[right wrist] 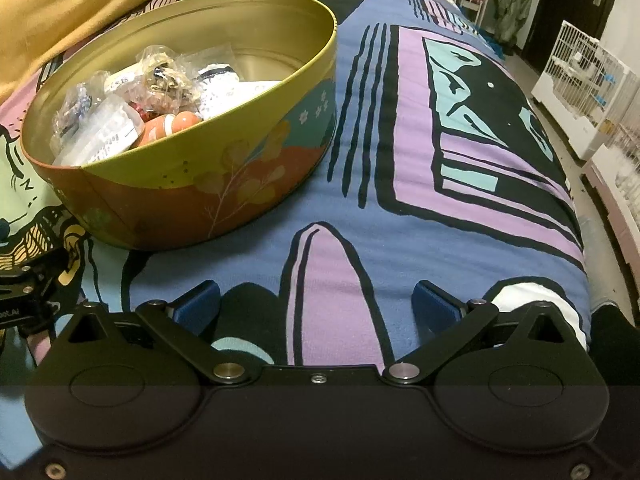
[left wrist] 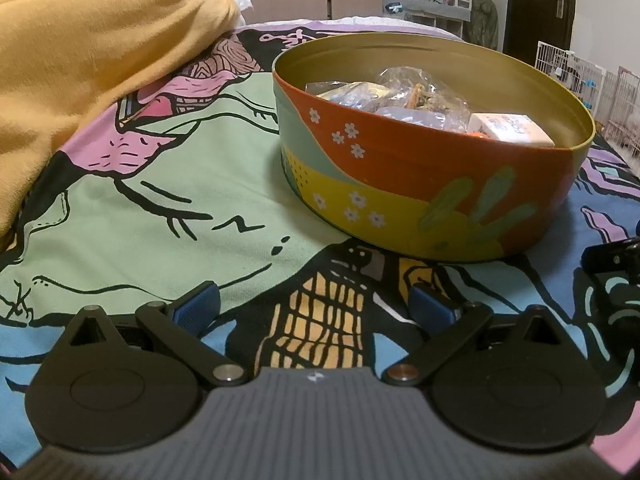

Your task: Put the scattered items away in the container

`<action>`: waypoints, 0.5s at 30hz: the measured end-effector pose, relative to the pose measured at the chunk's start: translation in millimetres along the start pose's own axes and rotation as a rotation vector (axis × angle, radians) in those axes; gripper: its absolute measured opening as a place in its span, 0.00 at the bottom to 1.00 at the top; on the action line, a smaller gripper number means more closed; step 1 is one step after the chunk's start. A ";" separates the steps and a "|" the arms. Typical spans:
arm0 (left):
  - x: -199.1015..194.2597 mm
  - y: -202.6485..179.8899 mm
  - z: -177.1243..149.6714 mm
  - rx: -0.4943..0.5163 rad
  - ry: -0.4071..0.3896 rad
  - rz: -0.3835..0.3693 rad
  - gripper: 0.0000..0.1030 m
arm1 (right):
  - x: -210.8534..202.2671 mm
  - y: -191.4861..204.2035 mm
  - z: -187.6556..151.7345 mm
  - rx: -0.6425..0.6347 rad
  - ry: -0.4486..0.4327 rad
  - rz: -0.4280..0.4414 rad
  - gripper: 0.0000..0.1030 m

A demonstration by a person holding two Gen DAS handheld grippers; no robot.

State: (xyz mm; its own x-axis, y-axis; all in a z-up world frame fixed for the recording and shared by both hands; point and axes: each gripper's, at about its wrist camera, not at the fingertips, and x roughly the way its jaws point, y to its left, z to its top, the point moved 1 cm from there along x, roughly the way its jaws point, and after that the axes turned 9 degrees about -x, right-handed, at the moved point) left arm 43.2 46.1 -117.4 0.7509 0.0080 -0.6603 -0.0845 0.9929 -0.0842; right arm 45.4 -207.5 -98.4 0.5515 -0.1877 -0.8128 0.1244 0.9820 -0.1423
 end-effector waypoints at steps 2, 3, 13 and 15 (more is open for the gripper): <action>-0.1 -0.8 -0.8 0.004 -0.007 0.004 1.00 | -0.1 1.8 -2.2 -0.004 -0.012 -0.010 1.00; -0.5 -1.3 -1.2 0.006 -0.009 0.006 1.00 | -0.3 2.3 -3.2 -0.006 -0.018 -0.014 1.00; -0.5 -1.1 -2.1 0.007 -0.019 0.008 1.00 | -2.0 3.4 -8.5 -0.001 -0.054 -0.024 1.00; -0.7 -1.0 -2.3 0.006 -0.021 0.008 1.00 | -2.4 3.6 -10.3 0.004 -0.067 -0.025 1.00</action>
State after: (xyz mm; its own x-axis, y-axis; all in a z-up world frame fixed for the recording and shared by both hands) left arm 41.2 44.9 -118.6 0.7640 0.0186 -0.6449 -0.0866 0.9935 -0.0739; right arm 36.0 -203.3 -102.8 0.6018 -0.2138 -0.7695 0.1426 0.9768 -0.1598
